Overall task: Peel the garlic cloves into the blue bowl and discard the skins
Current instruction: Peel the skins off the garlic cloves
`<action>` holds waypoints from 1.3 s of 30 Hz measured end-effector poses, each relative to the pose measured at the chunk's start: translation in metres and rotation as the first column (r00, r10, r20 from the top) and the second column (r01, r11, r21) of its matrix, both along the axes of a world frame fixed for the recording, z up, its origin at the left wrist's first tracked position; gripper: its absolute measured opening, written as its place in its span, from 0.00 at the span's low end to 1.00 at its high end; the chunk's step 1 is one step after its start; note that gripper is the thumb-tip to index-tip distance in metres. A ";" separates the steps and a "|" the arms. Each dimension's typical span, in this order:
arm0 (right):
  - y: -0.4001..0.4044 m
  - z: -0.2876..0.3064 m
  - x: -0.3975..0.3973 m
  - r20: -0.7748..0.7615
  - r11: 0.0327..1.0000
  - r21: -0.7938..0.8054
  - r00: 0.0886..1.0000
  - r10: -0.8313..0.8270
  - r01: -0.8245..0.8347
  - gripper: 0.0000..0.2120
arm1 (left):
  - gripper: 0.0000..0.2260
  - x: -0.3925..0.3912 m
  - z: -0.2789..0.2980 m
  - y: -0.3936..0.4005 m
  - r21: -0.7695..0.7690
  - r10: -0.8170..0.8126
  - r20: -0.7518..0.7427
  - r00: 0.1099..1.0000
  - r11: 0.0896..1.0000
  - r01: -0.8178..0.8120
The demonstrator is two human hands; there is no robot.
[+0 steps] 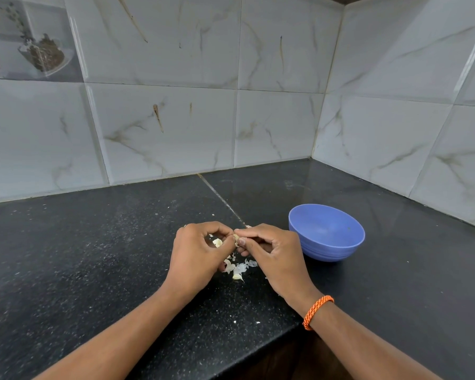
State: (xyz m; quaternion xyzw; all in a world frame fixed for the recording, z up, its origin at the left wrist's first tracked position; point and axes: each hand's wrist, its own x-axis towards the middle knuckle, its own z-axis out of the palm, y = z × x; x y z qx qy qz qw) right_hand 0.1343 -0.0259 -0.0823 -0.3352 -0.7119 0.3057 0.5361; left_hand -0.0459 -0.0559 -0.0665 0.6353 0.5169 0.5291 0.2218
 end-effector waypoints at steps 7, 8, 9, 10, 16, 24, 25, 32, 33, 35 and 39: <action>-0.001 0.000 -0.003 -0.042 1.000 -0.021 0.999 0.009 -0.010 0.10 | 0.07 0.000 0.000 0.000 0.014 0.004 0.039 0.999 1.000 -0.005; -0.001 0.000 -0.003 -0.054 1.000 -0.025 0.998 0.012 -0.014 0.10 | 0.07 0.000 0.000 0.000 0.016 0.009 0.044 0.999 1.000 -0.010; -0.001 0.000 -0.003 -0.063 0.999 -0.032 0.998 0.016 -0.018 0.09 | 0.07 0.001 0.001 0.000 0.017 0.011 0.051 0.999 1.000 -0.012; -0.001 0.001 -0.003 -0.070 0.999 -0.042 0.997 0.023 -0.026 0.09 | 0.07 0.001 0.001 0.000 0.016 0.011 0.063 0.998 1.000 -0.012; 0.000 0.006 -0.003 -0.158 0.984 -0.134 0.983 0.098 -0.120 0.09 | 0.08 0.003 0.001 0.001 0.005 0.012 0.095 0.995 1.000 -0.012; 0.000 0.007 -0.002 -0.247 0.963 -0.189 0.958 0.143 -0.192 0.10 | 0.07 0.006 -0.002 0.001 -0.038 -0.029 0.204 0.979 0.999 0.037; 0.000 0.007 -0.001 -0.250 0.963 -0.192 0.958 0.138 -0.189 0.09 | 0.07 0.006 -0.002 0.001 -0.038 -0.036 0.209 0.977 0.998 0.045; 0.000 0.007 -0.002 -0.246 0.968 -0.204 0.965 0.095 -0.147 0.08 | 0.10 0.006 -0.003 0.002 -0.058 -0.027 0.204 0.979 0.998 0.039; -0.001 0.007 -0.002 -0.247 0.968 -0.205 0.964 0.093 -0.146 0.08 | 0.09 0.005 -0.003 0.002 -0.058 -0.034 0.204 0.978 0.997 0.046; -0.002 0.008 -0.002 -0.245 0.968 -0.201 0.964 0.100 -0.151 0.08 | 0.07 0.005 -0.003 0.002 -0.051 -0.063 0.192 0.979 0.996 0.074; -0.004 0.011 -0.003 -0.242 0.966 -0.201 0.964 0.112 -0.163 0.07 | 0.07 0.004 -0.004 0.003 -0.032 -0.081 0.178 0.981 0.996 0.088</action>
